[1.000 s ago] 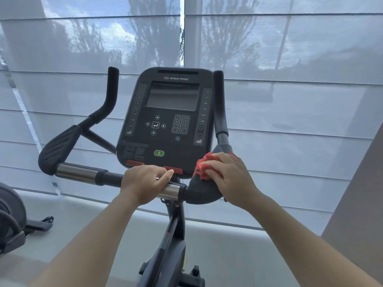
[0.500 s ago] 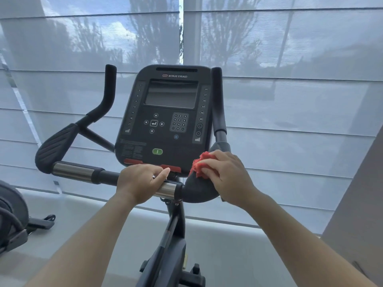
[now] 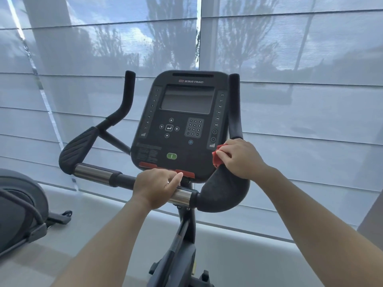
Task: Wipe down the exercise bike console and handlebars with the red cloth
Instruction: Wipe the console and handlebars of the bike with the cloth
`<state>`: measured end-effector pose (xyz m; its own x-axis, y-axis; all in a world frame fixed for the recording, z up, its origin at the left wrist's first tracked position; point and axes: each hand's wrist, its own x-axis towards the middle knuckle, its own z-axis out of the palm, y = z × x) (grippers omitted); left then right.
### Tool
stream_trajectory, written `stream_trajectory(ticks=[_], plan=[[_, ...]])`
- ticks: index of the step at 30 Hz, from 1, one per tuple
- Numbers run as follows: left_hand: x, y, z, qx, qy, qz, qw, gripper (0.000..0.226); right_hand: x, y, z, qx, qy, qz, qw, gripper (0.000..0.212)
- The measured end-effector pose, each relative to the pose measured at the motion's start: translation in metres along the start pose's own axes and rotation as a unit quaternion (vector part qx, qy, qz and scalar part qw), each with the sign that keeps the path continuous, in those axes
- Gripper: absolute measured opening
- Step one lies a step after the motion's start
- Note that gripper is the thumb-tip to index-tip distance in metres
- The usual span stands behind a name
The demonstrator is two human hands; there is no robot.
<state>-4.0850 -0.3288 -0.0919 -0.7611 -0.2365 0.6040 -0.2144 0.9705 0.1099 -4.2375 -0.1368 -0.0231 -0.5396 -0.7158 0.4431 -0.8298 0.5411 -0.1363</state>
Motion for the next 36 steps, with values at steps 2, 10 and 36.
stream_trajectory(ticks=[2,10,36], plan=[[0.000,0.000,0.000,-0.004,0.004,0.006,1.000,0.065,0.002,0.001,-0.002,-0.001,-0.015,-0.012,1.000,0.032],[0.000,-0.002,0.000,-0.012,0.000,0.015,1.000,0.063,-0.007,-0.007,0.000,-0.006,-0.007,-0.073,0.997,0.030],[0.002,-0.004,-0.011,-0.035,-0.135,0.080,0.987,0.057,-0.061,-0.069,0.010,0.000,0.008,0.030,1.000,0.026]])
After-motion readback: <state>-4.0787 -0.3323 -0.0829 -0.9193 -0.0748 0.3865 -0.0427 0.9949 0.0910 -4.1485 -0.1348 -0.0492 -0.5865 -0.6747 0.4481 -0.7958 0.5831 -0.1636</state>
